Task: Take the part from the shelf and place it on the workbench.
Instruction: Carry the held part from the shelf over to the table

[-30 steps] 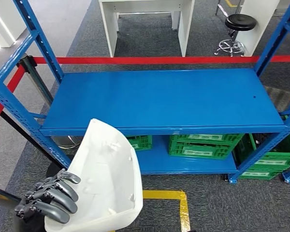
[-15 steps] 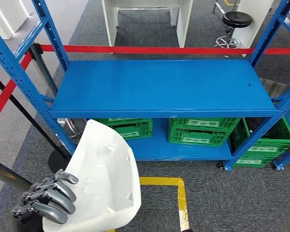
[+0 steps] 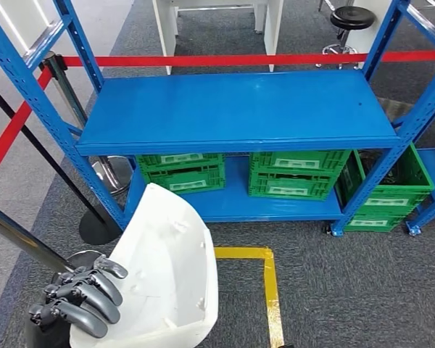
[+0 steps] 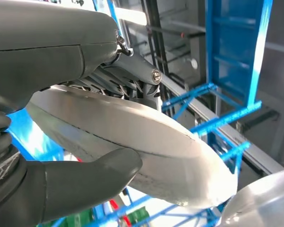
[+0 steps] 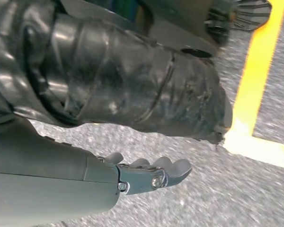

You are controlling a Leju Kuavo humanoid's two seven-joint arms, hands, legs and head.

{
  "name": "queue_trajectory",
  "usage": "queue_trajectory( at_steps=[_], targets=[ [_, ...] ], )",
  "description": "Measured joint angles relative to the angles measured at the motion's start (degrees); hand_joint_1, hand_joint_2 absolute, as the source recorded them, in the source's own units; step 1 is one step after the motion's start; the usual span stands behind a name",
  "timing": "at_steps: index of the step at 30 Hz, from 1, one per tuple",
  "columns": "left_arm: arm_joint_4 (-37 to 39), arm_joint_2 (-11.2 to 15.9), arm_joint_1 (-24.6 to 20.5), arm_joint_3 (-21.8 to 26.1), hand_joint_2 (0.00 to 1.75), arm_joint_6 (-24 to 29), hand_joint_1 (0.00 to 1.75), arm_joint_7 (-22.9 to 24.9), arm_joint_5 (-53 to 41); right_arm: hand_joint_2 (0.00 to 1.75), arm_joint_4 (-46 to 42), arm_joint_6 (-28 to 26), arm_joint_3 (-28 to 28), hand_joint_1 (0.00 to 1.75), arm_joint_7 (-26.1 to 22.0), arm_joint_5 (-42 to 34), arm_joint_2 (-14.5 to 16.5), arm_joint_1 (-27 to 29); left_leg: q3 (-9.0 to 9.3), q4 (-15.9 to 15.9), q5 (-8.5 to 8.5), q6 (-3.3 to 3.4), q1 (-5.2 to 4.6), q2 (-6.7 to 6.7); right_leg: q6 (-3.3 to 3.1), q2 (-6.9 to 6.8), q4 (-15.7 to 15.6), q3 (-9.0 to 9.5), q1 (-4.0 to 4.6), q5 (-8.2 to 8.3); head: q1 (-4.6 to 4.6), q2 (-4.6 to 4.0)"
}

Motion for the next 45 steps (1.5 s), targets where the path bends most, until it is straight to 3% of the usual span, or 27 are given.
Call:
queue_trajectory(
  at_steps=[2,3,5,7,9,11,13,14,16,18,19,20,21,23,25,26,28,30,33,34,35,36,38,40,41,43,45],
  targets=[
    [0.5,-0.6,0.2,0.9,1.75,-2.4,1.75,0.0,0.9,0.00,0.0,0.1,-0.1,0.00,-0.2,0.1,0.0,0.0,-1.37,7.2,-5.84,-0.36,0.05,-0.09,-0.49,-0.11,0.2,-1.30,0.21,1.28,-0.43,0.00],
    [1.0,-1.2,0.2,1.6,1.75,-3.8,1.75,0.1,1.6,0.00,0.0,0.2,-0.2,0.00,-0.4,0.2,0.0,0.1,-1.73,10.6,-7.33,-0.40,0.06,-0.11,-0.58,-0.13,0.5,-2.13,0.34,1.91,-0.56,0.00],
    [2.9,-2.5,0.3,3.4,1.75,-6.4,1.75,0.1,2.7,0.00,0.0,0.5,-0.4,0.00,-0.7,0.2,-0.1,0.1,-0.27,12.5,-6.51,-0.07,0.02,-0.15,-0.66,-0.11,1.2,-4.08,0.66,2.95,-0.69,0.00],
    [5.4,-4.1,0.2,5.3,1.75,-7.7,1.75,0.1,2.3,0.00,-0.1,1.3,-0.5,0.00,-0.8,0.3,-0.4,0.2,4.59,6.3,-3.79,1.05,-0.28,-0.31,-0.68,0.00,1.9,-5.81,0.96,3.76,-0.72,0.00],
    [7.9,-5.7,0.0,7.1,1.75,-5.9,1.75,0.5,-1.5,0.00,-0.1,2.4,-0.5,0.00,-0.8,0.4,-0.8,0.2,9.47,-1.8,-3.27,2.41,-0.72,-0.52,-0.29,0.11,2.3,-7.00,1.14,4.65,-0.69,0.00],
    [10.4,-6.9,-0.4,8.5,1.75,-0.3,1.75,2.0,-9.5,0.00,-0.1,3.1,-0.7,0.00,-0.8,0.4,-1.2,0.3,10.92,-5.2,-3.42,3.01,-1.15,-0.60,0.53,0.11,2.1,-7.70,0.92,5.75,-0.72,0.00],
    [12.7,-7.7,-0.7,9.7,1.75,4.9,1.75,3.7,-16.2,0.00,-0.1,3.3,-1.0,0.00,-0.8,0.5,-1.5,0.5,10.39,-6.3,-2.07,3.18,-1.15,-0.41,1.34,0.17,1.9,-8.18,0.70,6.12,-0.83,0.00],
    [13.8,-8.1,-0.8,10.0,1.75,6.1,1.75,4.2,-17.5,0.00,-0.1,3.3,-1.2,0.00,-0.8,0.6,-1.7,0.6,10.01,-6.8,-1.30,3.35,-1.01,-0.27,1.68,0.23,2.6,-8.72,0.69,5.04,-0.79,0.00],
    [15.4,-8.8,-1.1,10.4,1.75,7.2,1.75,4.7,-17.9,0.00,-0.1,3.2,-1.3,0.00,-0.7,0.8,-1.9,0.7,8.83,-7.2,0.03,3.46,-0.72,-0.04,2.26,0.32,7.2,-10.42,0.50,0.15,-0.40,0.00],
    [16.7,-9.2,-1.1,10.6,1.75,8.0,1.75,5.2,-18.0,0.00,-0.1,2.9,-1.4,0.00,-0.7,1.0,-2.0,0.6,6.98,-6.8,1.06,3.41,-0.67,0.06,2.81,0.30,14.4,-12.09,0.24,-4.15,0.00,0.00],
    [17.3,-9.3,-1.1,10.6,1.75,8.3,1.75,5.4,-18.1,0.00,-0.1,2.7,-1.5,0.00,-0.7,1.1,-2.1,0.6,5.96,-6.4,1.55,3.28,-0.62,0.14,3.07,0.29,16.9,-12.22,0.13,-4.39,0.05,0.00],
    [17.7,-9.4,-1.1,10.7,1.75,8.5,1.75,5.4,-18.1,0.00,-0.1,2.6,-1.6,0.00,-0.7,1.2,-2.1,0.6,4.90,-5.9,1.99,3.11,-0.54,0.21,3.31,0.28,17.8,-11.58,0.00,-3.33,0.07,0.00],
    [18.1,-9.5,-1.1,10.7,1.75,8.7,1.75,5.5,-18.1,0.00,-0.1,2.6,-1.6,0.00,-0.7,1.3,-2.2,0.6,3.83,-5.3,2.37,2.89,-0.40,0.24,3.54,0.27,16.7,-9.95,-0.15,-1.45,0.08,0.00],
    [18.6,-9.6,-1.1,10.7,1.75,8.9,1.75,5.5,-18.0,0.00,-0.2,2.8,-1.6,0.00,-0.7,1.5,-2.3,0.6,1.92,-4.0,2.97,2.30,-0.20,0.23,4.08,0.31,9.4,-4.41,-0.39,0.53,0.18,0.00],
    [18.8,-9.7,-1.0,10.8,1.75,9.2,1.75,5.2,-17.5,0.00,-0.2,2.8,-1.7,0.00,-0.8,1.6,-2.4,0.4,0.74,-3.0,3.73,1.68,-0.23,0.21,3.68,0.47,2.8,-0.28,-0.26,-0.72,0.27,0.00],
    [18.8,-9.7,-0.9,10.8,1.75,9.3,1.75,4.7,-16.9,0.00,-0.3,2.5,-1.7,0.00,-0.8,1.6,-2.3,0.4,0.47,-2.9,4.22,1.42,-0.28,0.20,3.21,0.55,1.6,0.39,-0.05,-1.31,0.30,0.00],
    [18.7,-9.6,-0.1,10.8,1.75,9.4,1.75,3.2,-15.2,0.00,-0.3,1.5,-1.8,0.00,-0.8,1.6,-2.2,0.6,0.10,-2.9,4.74,0.90,-0.20,0.14,2.06,0.52,1.4,-0.61,-0.04,-0.82,0.29,0.00],
    [18.5,-9.4,0.8,10.9,1.75,9.4,1.75,2.1,-13.9,0.00,-0.3,0.8,-1.8,0.00,-0.8,1.6,-1.8,0.6,-0.64,-0.7,1.45,0.22,-0.07,-0.03,0.79,0.28,1.4,-1.67,-0.14,0.23,0.07,0.00],
    [18.3,-9.2,1.6,11.2,1.75,9.3,1.75,1.6,-13.5,0.00,-0.3,0.5,-1.9,0.00,-0.8,1.6,-1.4,0.6,-2.23,9.5,-6.95,-0.41,0.03,-0.16,-0.18,-0.07,1.7,-3.60,0.04,2.00,-0.47,0.00],
    [18.3,-9.1,1.8,11.3,1.75,9.2,1.75,1.5,-13.2,0.00,-0.3,0.5,-1.9,0.00,-0.8,1.6,-1.4,0.6,-2.20,12.4,-7.87,-0.39,0.03,-0.17,-0.25,-0.14,2.0,-4.51,0.15,2.54,-0.56,0.00],
    [18.1,-9.0,1.9,11.3,1.75,9.1,1.75,1.3,-12.5,0.00,-0.3,0.5,-1.9,0.00,-0.8,1.7,-1.4,0.6,-1.49,13.6,-7.50,-0.24,0.02,-0.19,-0.29,-0.20,2.3,-5.47,0.27,3.01,-0.62,0.00],
    [17.6,-8.9,2.2,11.3,1.75,8.9,1.75,1.0,-11.4,0.00,-0.3,0.5,-1.9,0.00,-0.8,1.8,-1.4,0.6,0.15,12.6,-6.17,0.04,-0.02,-0.22,-0.32,-0.20,2.6,-6.41,0.43,3.44,-0.67,0.00],
    [15.4,-8.2,2.6,11.0,1.75,8.7,1.75,0.4,-8.8,0.00,-0.3,0.5,-1.9,0.00,-1.0,2.0,-1.2,0.6,5.60,5.6,-3.89,1.17,-0.28,-0.38,-0.30,-0.10,3.1,-7.82,0.69,4.24,-0.66,0.00],
    [13.0,-7.3,3.0,10.5,1.75,8.9,1.75,0.0,-7.6,0.00,-0.3,0.5,-1.9,0.00,-1.2,2.1,-0.9,0.5,10.53,-2.2,-4.10,2.17,-0.70,-0.56,0.12,-0.02,3.2,-8.52,0.72,5.17,-0.56,0.00],
    [12.1,-7.0,3.1,10.3,1.75,9.0,1.75,0.0,-7.5,0.00,-0.3,0.5,-1.9,0.00,-1.3,2.1,-0.8,0.5,11.59,-4.4,-4.49,2.42,-0.95,-0.62,0.50,-0.04,3.1,-8.75,0.58,5.74,-0.55,0.00],
    [11.0,-6.5,3.5,10.0,1.75,9.1,1.75,0.0,-7.4,0.00,-0.3,0.5,-1.9,0.00,-1.4,2.2,-0.6,0.5,11.58,-5.8,-3.61,2.55,-1.14,-0.53,1.36,-0.06,2.8,-9.10,0.33,6.58,-0.61,0.00],
    [10.2,-6.2,3.7,9.8,1.75,9.1,1.75,0.0,-7.4,0.00,-0.3,0.5,-1.9,0.00,-1.5,2.2,-0.5,0.6,10.62,-6.4,-2.07,2.99,-0.94,-0.25,1.97,0.05,4.1,-9.90,0.28,4.29,-0.50,0.00]
  ],
)
